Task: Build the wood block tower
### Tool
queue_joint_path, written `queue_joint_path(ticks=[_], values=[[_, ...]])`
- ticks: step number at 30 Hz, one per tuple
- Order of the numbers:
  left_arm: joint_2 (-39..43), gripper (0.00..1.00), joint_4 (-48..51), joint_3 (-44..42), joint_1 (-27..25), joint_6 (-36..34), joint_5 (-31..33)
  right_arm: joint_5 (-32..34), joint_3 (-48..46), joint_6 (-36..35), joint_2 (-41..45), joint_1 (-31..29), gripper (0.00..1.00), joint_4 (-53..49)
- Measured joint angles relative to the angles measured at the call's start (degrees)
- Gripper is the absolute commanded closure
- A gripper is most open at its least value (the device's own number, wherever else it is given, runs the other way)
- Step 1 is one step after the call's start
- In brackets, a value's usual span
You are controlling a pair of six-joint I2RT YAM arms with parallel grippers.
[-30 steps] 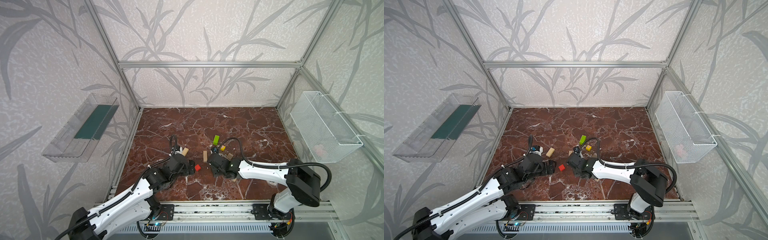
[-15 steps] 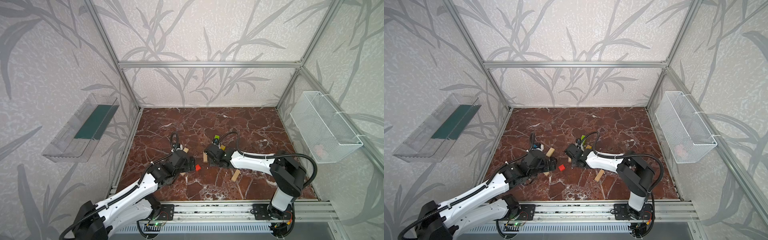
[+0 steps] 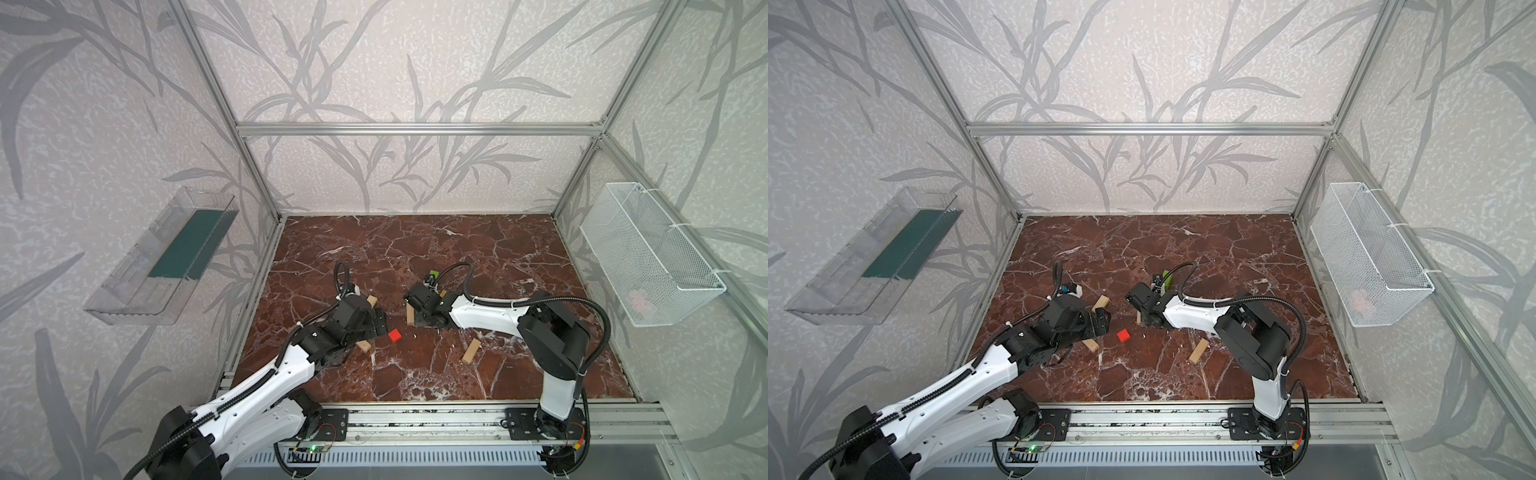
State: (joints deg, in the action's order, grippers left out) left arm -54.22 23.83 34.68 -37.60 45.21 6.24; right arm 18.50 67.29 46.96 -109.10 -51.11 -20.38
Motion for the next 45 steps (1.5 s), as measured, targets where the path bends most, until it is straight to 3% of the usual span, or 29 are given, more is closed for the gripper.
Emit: queue_joint_path(ticks=[6,15,22,30,35,45], values=[[-0.33,0.01,-0.46,0.0,0.35,0.0,-0.61,-1.01,2.54,0.0,-2.6,0.57,0.85,-0.5],[-0.9,0.01,-0.72,0.0,0.66,0.0,-1.6,-1.64,3.04,0.02,-2.95,0.83,0.63,-0.55],[-1.2,0.0,-0.81,0.0,0.66,0.0,-1.99,-2.08,2.95,-0.02,-2.1,1.01,0.53,-0.94],[-1.22,0.01,-1.2,0.0,0.68,-0.17,-3.39,-3.74,-2.08,-1.14,8.44,1.97,0.51,-0.52],[-1.57,0.01,-1.79,0.0,0.68,-0.24,-4.48,-10.32,-10.45,-2.58,15.47,4.66,0.51,5.44],[-6.88,0.02,-4.46,1.84,0.66,-0.46,-7.43,-23.37,-18.25,-3.74,15.67,10.34,0.59,16.5]])
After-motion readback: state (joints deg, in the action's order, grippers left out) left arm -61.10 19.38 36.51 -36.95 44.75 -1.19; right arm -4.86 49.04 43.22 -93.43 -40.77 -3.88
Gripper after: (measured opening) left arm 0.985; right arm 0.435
